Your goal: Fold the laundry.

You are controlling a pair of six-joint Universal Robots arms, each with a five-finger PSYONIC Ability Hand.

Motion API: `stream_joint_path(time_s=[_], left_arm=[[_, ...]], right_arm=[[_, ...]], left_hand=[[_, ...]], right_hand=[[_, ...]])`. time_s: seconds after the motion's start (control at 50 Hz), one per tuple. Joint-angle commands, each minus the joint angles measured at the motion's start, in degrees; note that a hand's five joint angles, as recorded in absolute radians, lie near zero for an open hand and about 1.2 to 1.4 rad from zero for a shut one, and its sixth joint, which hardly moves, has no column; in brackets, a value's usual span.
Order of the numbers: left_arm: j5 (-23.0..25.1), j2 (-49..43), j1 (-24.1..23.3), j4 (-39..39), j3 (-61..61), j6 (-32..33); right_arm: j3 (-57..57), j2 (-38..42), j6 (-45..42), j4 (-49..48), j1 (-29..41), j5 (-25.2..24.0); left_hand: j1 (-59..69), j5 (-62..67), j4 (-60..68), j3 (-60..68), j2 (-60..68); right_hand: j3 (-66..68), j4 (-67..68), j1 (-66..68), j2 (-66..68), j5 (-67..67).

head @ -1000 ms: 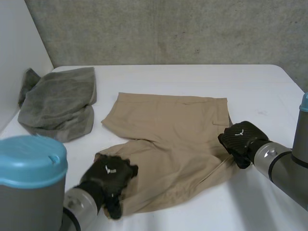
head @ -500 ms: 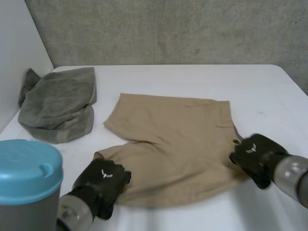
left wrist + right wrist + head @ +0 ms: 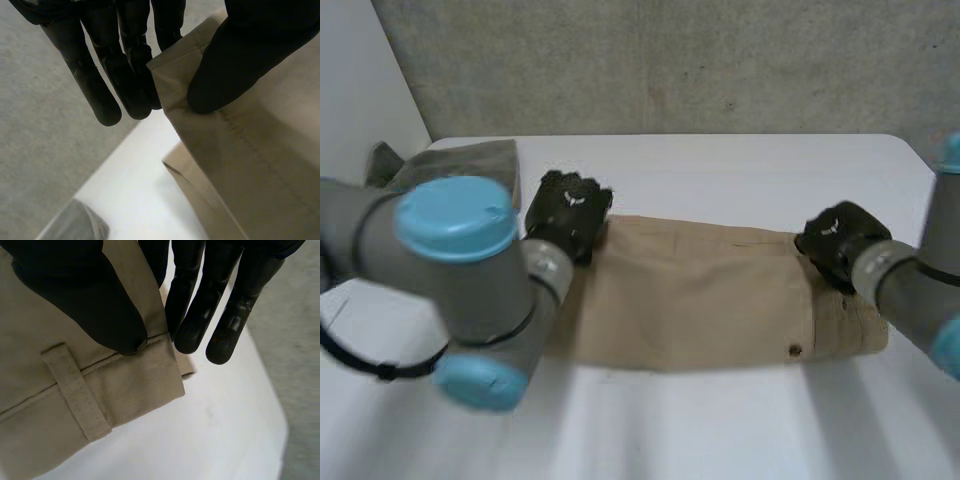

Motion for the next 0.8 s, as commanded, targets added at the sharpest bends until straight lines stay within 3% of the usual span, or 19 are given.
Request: stream_joint_path(time_s=[0.02, 0.14, 0.26, 0.28, 0.3, 0.34, 0.36, 0.42, 0.52, 0.56, 0.66, 0.8], left_arm=[[0.4, -14.4, 1.4, 8.5, 12.8, 6.2], [0.1, -23.2, 2.1, 18.3, 20.4, 14.3], [0.5, -27.6, 2.8, 20.1, 23.3, 14.9], [0.7, -27.8, 2.8, 20.7, 23.0, 14.8], [1.4, -27.9, 2.7, 22.4, 22.1, 14.7], [1.8, -27.8, 2.3, 25.1, 20.4, 14.4], [2.1, -27.7, 2.1, 26.7, 19.4, 14.3], [2.7, -25.2, 1.1, 34.1, 14.0, 13.2], [1.9, -18.8, 0.5, 39.9, 7.1, 12.9], [1.4, -16.0, 0.4, 39.3, 3.4, 12.6], [0.0, -6.0, 0.4, 36.3, -5.6, 8.9], [0.4, 3.7, 0.2, 26.2, -15.5, -7.2]], right_arm=[[-7.7, 9.1, -0.6, -11.2, 2.3, 3.7], [-15.3, 16.9, -1.4, -18.1, 2.3, 4.7], [-22.9, 26.0, -3.2, -22.9, 2.3, 4.9], [-23.7, 26.8, -3.4, -23.1, 2.3, 5.2], [-24.3, 27.6, -3.5, -23.2, 2.3, 5.7], [-24.9, 27.8, -3.1, -23.3, 2.3, 8.7], [-24.8, 27.5, -2.8, -23.2, 2.3, 9.7], [-22.9, 24.8, 0.1, -23.7, 2.1, 11.9], [-16.2, 13.1, 8.9, -22.9, 1.8, 9.8], [-12.0, 6.0, 11.9, -21.9, 1.7, 7.6], [-4.5, -0.6, 14.7, -14.4, 0.1, 1.8], [5.3, -1.3, 19.6, -4.3, -4.9, -3.6]], left_hand=[[14.7, 12.8, 11.2, 11.8, 11.4], [14.7, 12.8, 11.2, 11.8, 11.4], [14.7, 12.8, 11.2, 11.8, 11.4], [14.7, 12.8, 11.2, 11.8, 11.4], [-2.9, -4.9, -6.4, -5.8, -6.2], [-47.6, -49.6, -51.1, -50.5, -50.9], [-55.3, -57.2, -58.8, -58.2, -58.6], [-55.3, -57.2, -58.8, -58.2, -58.6], [-55.3, -57.2, -58.8, -58.2, -58.6], [-55.3, -57.2, -58.8, -58.2, -58.6], [-55.3, -57.2, -58.8, -58.2, -58.6], [-55.3, -57.2, -58.8, -58.2, -58.6]], right_hand=[[11.6, 11.8, 23.0, 12.5, 12.6], [11.6, 11.8, 23.0, 12.5, 12.6], [11.6, 11.8, 23.0, 12.5, 12.6], [-8.0, -7.8, 3.4, -7.1, -6.9], [-29.0, -28.8, -17.6, -28.1, -28.0], [-58.4, -58.2, -47.0, -57.5, -57.4], [-58.4, -58.2, -47.0, -57.5, -57.4], [-58.4, -58.2, -47.0, -57.5, -57.4], [-58.4, -58.2, -47.0, -57.5, -57.4], [-58.4, -58.2, -47.0, -57.5, -57.4], [-58.4, -58.2, -47.0, -57.5, -57.4], [-58.4, -58.2, -47.0, -57.5, -57.4]])
